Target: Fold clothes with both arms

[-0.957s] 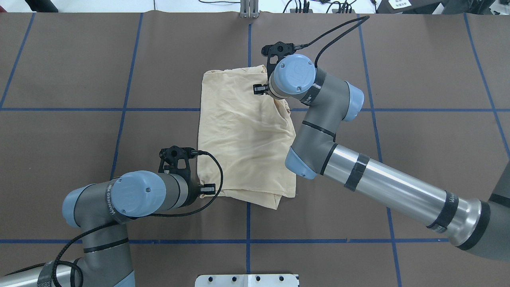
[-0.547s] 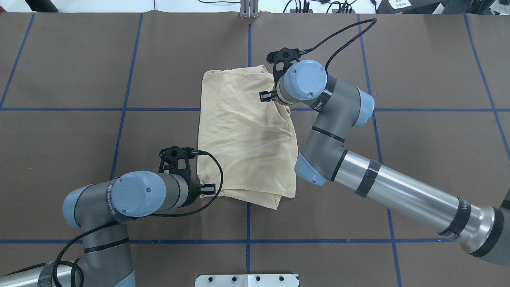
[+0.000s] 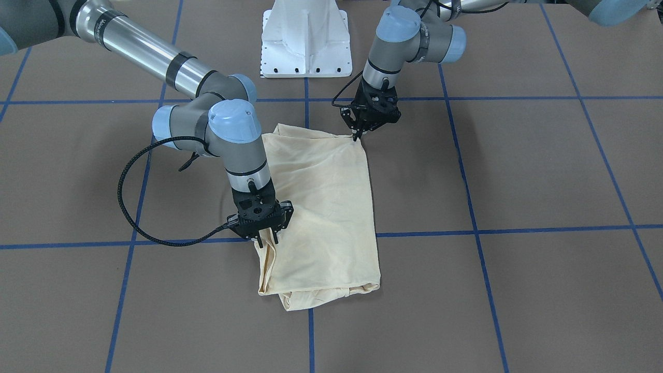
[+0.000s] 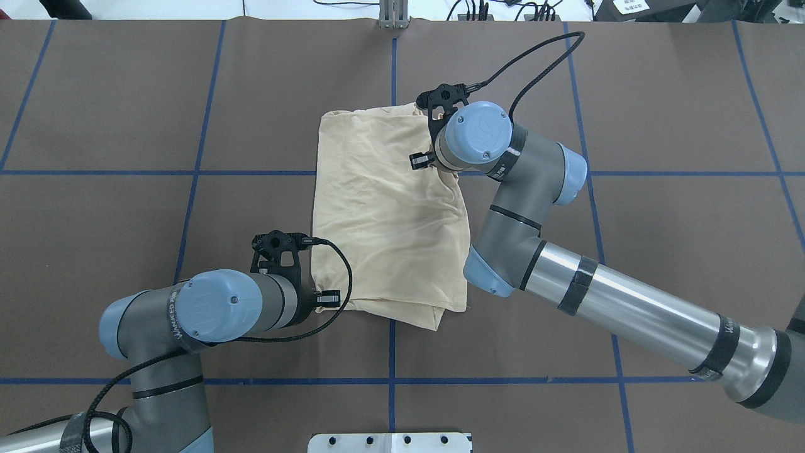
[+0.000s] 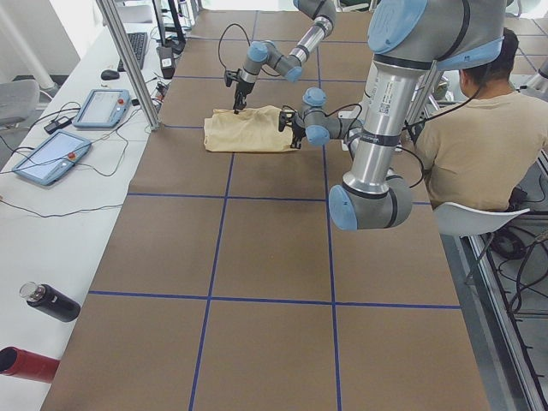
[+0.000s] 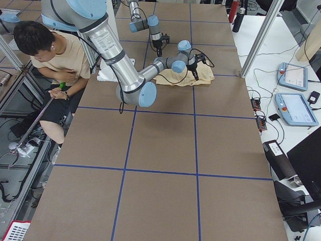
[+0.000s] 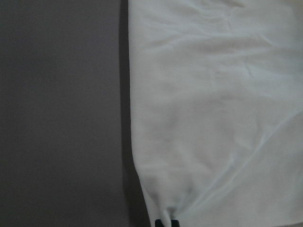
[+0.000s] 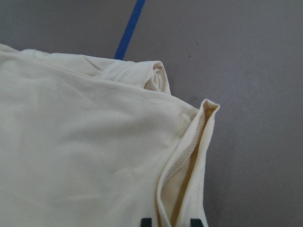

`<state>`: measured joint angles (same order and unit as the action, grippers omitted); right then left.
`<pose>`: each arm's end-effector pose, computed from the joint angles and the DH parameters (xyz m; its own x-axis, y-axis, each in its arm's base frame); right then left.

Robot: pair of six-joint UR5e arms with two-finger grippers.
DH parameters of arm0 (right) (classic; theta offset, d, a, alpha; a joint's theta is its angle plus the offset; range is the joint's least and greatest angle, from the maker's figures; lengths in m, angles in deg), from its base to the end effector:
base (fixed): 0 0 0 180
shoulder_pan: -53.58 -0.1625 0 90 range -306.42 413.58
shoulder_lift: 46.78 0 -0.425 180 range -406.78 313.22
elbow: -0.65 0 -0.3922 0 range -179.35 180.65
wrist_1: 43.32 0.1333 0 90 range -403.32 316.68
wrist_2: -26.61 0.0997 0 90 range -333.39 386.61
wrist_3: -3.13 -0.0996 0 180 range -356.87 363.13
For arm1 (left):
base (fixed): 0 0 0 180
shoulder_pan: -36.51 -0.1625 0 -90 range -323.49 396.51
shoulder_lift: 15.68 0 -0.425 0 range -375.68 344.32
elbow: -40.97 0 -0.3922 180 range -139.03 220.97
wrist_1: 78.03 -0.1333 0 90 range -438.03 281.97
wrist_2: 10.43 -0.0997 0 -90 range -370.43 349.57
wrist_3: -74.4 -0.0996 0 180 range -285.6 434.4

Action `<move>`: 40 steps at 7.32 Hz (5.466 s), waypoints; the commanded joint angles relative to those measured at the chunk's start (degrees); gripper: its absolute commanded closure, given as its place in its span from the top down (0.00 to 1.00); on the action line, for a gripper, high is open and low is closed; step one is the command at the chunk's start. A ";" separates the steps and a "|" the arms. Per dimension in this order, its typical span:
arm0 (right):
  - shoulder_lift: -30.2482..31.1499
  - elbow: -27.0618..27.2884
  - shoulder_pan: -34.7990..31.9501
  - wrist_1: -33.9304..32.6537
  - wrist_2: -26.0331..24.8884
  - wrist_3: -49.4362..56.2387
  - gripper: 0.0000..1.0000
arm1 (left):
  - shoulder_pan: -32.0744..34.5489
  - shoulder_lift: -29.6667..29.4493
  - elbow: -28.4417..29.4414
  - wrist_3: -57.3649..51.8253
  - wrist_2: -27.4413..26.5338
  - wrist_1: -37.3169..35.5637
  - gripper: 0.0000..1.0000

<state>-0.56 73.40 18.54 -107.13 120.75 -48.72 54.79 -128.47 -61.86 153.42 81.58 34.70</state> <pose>-0.5698 -0.5536 0.2750 0.7147 -0.2513 0.6527 -0.1070 0.8829 0.4571 0.5485 -0.3179 0.2933 0.5434 0.0210 -0.8392 0.1850 0.9721 0.1441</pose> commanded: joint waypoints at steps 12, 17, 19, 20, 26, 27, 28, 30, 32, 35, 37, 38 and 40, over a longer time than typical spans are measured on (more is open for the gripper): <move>7.66 11.25 -0.82 0.80 2.35 -12.16 1.00 | 0.00 -0.06 -0.08 0.08 0.01 0.03 0.00; 13.80 31.74 17.07 -19.85 -13.42 -47.31 0.94 | 0.00 -0.06 -0.17 0.08 -0.08 0.03 0.00; 14.59 31.66 21.75 -19.95 -17.83 -55.69 0.81 | 0.00 -0.06 -0.26 0.08 -0.08 0.03 0.00; 14.95 31.32 23.60 -19.95 -20.11 -57.11 0.74 | 0.00 -0.06 -0.26 0.08 -0.08 0.03 0.00; 14.69 29.20 25.64 -20.04 -21.45 -60.29 0.56 | 0.00 -0.06 -0.26 0.08 -0.08 0.03 0.00; 14.69 29.12 25.64 -20.04 -21.54 -60.38 0.43 | 0.00 -0.06 -0.26 0.08 -0.08 0.03 0.00; 14.60 29.03 25.64 -20.04 -21.54 -60.38 0.36 | 0.00 -0.06 -0.35 0.00 -0.08 0.03 0.00; 14.60 29.03 25.72 -20.04 -21.54 -60.38 0.25 | 0.00 -0.06 -0.35 0.00 -0.08 0.03 0.00; 14.43 28.94 25.64 -20.04 -21.63 -60.38 0.00 | 0.00 -0.06 -0.44 0.00 -0.08 0.03 0.00; 14.43 29.55 24.50 -20.04 -21.98 -59.86 0.00 | 0.00 -0.15 -0.87 0.08 0.01 0.03 0.00; 15.21 34.53 22.83 -20.30 -21.19 -58.89 0.00 | 0.17 0.20 -6.46 -0.35 0.71 -0.66 0.00; 16.87 39.09 22.91 -23.00 -20.93 -56.28 0.00 | 0.35 0.81 -9.98 -0.18 2.89 -1.10 0.00; 18.29 50.06 26.32 -30.98 -20.22 -56.16 0.00 | 0.01 0.91 -19.45 0.08 3.88 -7.82 0.00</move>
<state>16.87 116.52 42.78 -133.32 100.12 -105.28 55.09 -127.64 -75.12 153.33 84.78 31.49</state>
